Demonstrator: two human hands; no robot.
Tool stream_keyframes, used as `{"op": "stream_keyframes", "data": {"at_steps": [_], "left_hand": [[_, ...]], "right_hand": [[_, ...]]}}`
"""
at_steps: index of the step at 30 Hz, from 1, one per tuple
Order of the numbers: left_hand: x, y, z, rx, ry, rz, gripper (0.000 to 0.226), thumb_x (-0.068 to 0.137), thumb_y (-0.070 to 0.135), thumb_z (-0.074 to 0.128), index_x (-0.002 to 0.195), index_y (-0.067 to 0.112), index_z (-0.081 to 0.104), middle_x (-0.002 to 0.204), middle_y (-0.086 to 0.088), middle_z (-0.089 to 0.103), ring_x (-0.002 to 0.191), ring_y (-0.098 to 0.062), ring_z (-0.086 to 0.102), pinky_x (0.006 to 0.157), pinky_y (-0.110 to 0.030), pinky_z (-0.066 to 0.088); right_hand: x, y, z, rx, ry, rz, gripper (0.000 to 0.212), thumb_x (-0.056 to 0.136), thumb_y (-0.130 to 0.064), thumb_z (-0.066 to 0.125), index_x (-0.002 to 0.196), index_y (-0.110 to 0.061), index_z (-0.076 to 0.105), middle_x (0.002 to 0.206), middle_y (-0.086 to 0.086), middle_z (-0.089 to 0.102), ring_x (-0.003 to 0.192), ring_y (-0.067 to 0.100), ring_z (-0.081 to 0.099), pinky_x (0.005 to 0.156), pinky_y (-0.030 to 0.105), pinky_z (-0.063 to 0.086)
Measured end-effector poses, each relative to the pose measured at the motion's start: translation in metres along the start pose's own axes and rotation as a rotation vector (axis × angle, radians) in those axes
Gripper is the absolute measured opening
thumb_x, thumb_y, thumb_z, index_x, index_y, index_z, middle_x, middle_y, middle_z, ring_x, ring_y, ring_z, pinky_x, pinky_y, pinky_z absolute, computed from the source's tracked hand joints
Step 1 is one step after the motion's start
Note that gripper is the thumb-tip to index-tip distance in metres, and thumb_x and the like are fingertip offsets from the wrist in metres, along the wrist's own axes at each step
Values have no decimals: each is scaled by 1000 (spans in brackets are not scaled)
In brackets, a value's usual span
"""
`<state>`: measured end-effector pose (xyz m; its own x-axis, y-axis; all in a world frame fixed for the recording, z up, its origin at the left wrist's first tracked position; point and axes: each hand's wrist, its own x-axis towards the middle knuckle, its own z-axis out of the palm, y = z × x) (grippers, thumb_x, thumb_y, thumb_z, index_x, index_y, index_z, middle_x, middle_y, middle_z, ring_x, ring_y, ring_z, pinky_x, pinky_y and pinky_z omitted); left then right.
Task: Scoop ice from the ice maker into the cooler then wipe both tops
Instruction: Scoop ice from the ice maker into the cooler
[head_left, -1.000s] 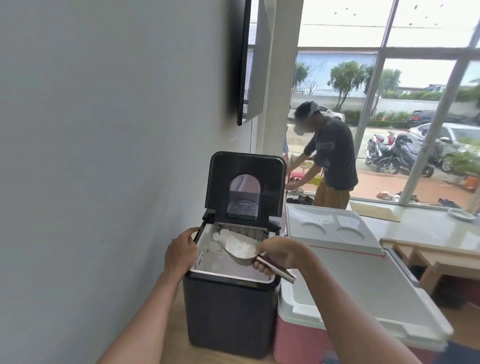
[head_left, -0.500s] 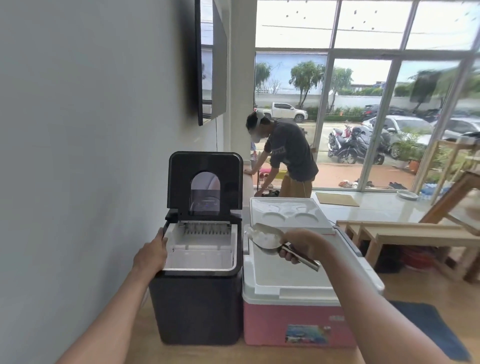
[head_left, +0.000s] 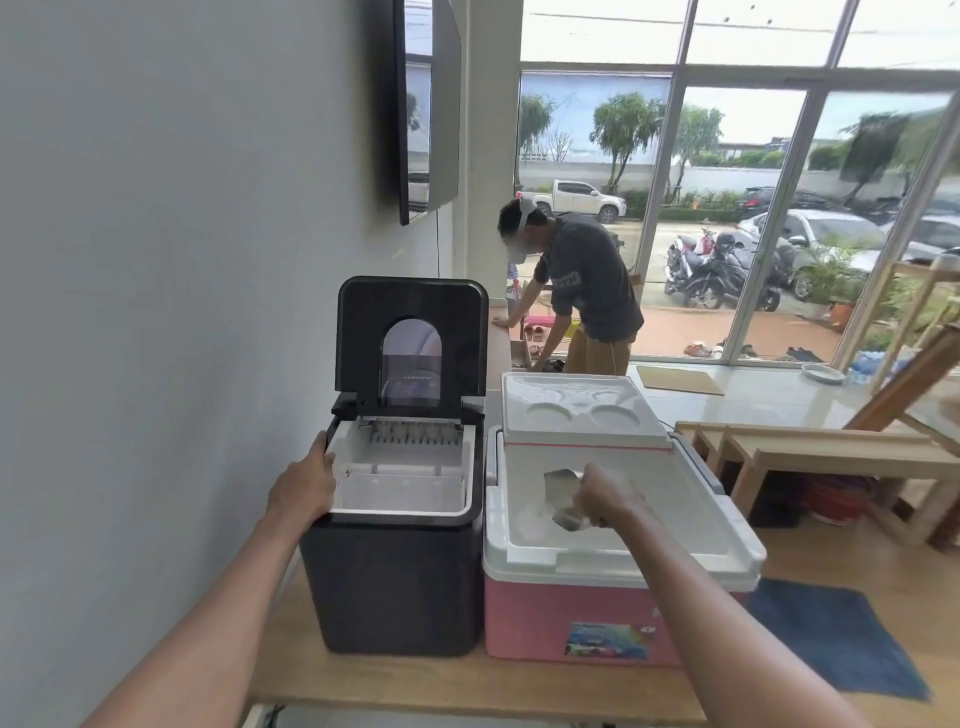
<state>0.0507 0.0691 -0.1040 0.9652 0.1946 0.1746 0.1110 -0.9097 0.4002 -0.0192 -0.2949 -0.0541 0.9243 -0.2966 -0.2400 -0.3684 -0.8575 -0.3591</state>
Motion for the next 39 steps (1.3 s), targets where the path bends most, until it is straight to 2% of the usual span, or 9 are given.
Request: {"op": "stream_keyframes", "data": {"at_steps": [2,4,13,19,22,26,29,31,39], "left_hand": [[0,0,0,1,9,4,44,105,29,26,147,20,28,103,-24,66,94,-42,61,73,-42,44],[0,0,1,4,7,-4,44,105,30,25,148,21,28,104,-23,67,96,-42,62,76,-43,46],[3,-3,-2,-23,-52,-20,49,104,34,20,152,25,18,116,-22,64,103,-40,61,83,-43,45],[6,-9,-3,-180,-130,-24,45,103,37,21,146,26,25,114,-19,64,101,-39,60,85,-43,45],[8,-13,-3,-223,-174,-30,41,102,39,21,137,22,34,107,-16,66,97,-37,60,86,-43,47],[15,-17,-5,-232,-231,-27,41,101,43,20,126,17,40,108,-15,64,97,-36,60,88,-45,48],[21,-17,-5,-226,-245,-30,43,101,46,21,121,15,44,113,-15,62,100,-35,59,89,-44,46],[23,-18,-4,-227,-237,-34,45,101,47,21,122,14,45,117,-15,61,104,-36,57,88,-43,45],[22,-20,-2,-243,-216,-9,48,101,46,20,124,12,46,117,-17,62,104,-36,58,89,-45,45]], "right_hand": [[1,-3,-4,-74,100,-13,20,83,-8,55,102,-7,61,106,16,67,106,34,61,76,33,43],[2,-10,-10,-91,179,-44,30,88,-15,54,116,-9,59,118,17,64,113,37,57,80,34,43],[4,-91,-24,39,266,-388,35,94,-26,58,128,-22,58,117,8,68,92,23,61,72,33,54],[-7,-140,19,-307,142,-701,38,88,-19,62,125,-31,62,114,0,70,98,25,65,76,37,56],[-5,-158,39,-525,152,-722,31,88,-13,59,115,-26,66,111,6,70,100,29,66,79,38,55],[2,-176,64,-781,138,-704,36,88,-48,64,107,-18,70,101,6,71,95,29,70,71,33,51],[4,-185,80,-950,115,-671,21,92,-22,63,109,-13,69,105,4,70,95,25,69,66,32,48],[4,-189,83,-1011,94,-649,26,92,-10,54,115,-11,67,112,5,69,98,24,68,67,31,47],[7,-203,70,-933,-135,-481,29,91,-14,51,116,-9,65,121,5,66,108,24,63,80,33,47]]}}
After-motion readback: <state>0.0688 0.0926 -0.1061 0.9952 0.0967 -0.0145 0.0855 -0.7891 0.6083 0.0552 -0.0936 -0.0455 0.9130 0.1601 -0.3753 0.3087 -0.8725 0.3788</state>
